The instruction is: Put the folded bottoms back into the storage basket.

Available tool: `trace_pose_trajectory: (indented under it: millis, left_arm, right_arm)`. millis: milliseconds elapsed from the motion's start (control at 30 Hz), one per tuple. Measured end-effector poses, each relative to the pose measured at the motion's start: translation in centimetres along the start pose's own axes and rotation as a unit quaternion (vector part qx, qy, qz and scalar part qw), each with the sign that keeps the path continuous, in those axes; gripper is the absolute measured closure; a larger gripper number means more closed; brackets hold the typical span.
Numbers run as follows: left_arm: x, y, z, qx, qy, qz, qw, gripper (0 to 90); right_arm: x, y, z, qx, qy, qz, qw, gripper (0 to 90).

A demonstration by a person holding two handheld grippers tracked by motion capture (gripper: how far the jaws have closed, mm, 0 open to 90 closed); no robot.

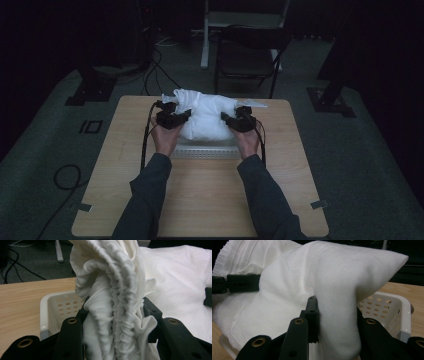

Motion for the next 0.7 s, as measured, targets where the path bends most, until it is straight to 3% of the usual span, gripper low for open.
trace_pose_trajectory:
  millis: [467,700]
  left_arm:
    - [0.3,-1.1,-0.7,0.018,-0.006,0.012,0.9998,55.3]
    - [0.6,-1.9,-1.6,0.027,0.001,0.01,0.9996,55.2]
  right_arm:
    - [-0.2,-1.0,-1.0,0.016,-0.003,-0.005,0.9999,71.2]
    - [-0.3,-1.6,-1.6,0.026,-0.004,-0.008,0.9996,71.2]
Point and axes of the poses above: each handheld gripper's, and its own axes: y roughly backward along the jaws, z roughly out of its top, x roughly to its left, the point moved 7 cm from there along -y, roughly forward along the jaws, and after that the axes turned 9 degrees about x, right-handed, at the moved point
